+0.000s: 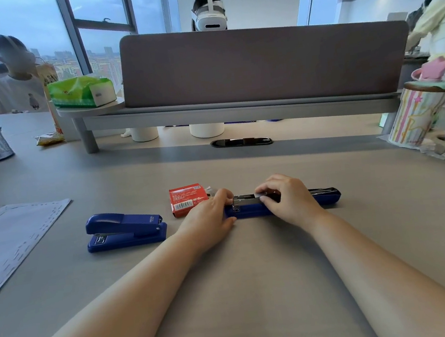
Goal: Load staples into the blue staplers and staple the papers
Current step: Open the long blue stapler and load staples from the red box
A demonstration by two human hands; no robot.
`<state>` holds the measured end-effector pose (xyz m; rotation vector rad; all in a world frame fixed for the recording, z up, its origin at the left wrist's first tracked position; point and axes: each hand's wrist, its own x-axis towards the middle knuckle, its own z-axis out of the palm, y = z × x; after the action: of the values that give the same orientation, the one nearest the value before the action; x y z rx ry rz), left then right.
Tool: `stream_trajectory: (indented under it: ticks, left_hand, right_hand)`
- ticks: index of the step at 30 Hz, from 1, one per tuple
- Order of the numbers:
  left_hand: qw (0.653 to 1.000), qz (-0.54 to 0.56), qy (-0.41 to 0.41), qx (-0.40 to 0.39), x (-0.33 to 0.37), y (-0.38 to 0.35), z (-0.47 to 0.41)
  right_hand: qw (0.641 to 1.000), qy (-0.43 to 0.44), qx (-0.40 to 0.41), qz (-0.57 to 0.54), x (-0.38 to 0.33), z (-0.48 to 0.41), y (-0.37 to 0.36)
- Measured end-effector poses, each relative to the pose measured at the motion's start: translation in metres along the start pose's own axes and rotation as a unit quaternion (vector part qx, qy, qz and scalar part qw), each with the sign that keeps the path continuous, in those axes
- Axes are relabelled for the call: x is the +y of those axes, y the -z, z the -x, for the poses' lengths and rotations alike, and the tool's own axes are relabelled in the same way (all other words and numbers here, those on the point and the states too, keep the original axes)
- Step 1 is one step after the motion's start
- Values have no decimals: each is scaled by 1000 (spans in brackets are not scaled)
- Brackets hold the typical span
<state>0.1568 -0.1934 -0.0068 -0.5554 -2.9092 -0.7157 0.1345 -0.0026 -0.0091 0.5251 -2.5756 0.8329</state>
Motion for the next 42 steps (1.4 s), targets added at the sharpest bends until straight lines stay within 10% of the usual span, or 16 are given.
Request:
stream_trajectory:
  ticks: [42]
  left_hand:
    - [995, -99, -24, -5, -4, 4, -2]
  right_hand:
    - [1000, -19, -20, -10, -15, 4, -7]
